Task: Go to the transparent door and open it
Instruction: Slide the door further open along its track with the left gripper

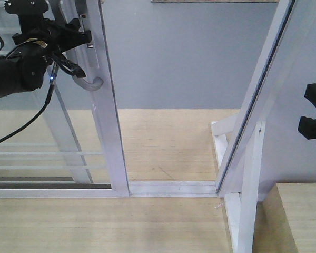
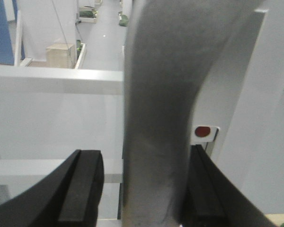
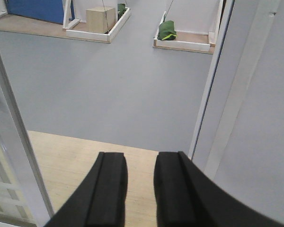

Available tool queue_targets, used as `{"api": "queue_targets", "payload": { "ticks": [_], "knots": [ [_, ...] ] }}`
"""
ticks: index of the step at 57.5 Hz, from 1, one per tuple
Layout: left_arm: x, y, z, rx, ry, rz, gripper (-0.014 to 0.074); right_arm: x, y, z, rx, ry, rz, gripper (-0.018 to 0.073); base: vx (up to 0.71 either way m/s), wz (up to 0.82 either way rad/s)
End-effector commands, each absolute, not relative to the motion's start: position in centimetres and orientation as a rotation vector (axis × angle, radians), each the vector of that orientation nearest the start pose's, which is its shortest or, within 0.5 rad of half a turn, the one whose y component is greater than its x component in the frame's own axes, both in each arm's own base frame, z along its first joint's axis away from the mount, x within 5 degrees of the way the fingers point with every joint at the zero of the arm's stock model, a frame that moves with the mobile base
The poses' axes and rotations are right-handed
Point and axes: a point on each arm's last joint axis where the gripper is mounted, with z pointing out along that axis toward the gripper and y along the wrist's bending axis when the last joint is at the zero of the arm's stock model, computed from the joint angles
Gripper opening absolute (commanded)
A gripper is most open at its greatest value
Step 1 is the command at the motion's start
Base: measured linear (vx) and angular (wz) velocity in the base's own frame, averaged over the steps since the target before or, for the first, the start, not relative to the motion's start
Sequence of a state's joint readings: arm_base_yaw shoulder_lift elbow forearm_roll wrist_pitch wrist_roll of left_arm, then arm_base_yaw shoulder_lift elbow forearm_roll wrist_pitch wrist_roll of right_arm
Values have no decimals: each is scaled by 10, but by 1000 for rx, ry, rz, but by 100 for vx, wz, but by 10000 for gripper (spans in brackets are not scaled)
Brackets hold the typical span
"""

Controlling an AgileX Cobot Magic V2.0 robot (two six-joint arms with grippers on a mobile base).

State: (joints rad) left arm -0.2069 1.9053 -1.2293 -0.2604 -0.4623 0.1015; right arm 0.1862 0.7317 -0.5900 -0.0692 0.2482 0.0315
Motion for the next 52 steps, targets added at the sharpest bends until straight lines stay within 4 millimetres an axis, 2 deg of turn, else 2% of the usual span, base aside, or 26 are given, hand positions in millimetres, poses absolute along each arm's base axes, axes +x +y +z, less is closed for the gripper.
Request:
{"api": "queue_targets", "payload": {
  "ticks": [1,28,52],
  "knots": [
    [432,-60,277,-114,1594,-143,434,153,27,338,-188,1757,90,260,0,0],
    [435,-24,272,-176,1643,-86,434,153,27,338,-188,1757,90,260,0,0],
    [426,11,291,-235,1645,-41,434,153,27,338,-188,1757,90,260,0,0]
  ]
}}
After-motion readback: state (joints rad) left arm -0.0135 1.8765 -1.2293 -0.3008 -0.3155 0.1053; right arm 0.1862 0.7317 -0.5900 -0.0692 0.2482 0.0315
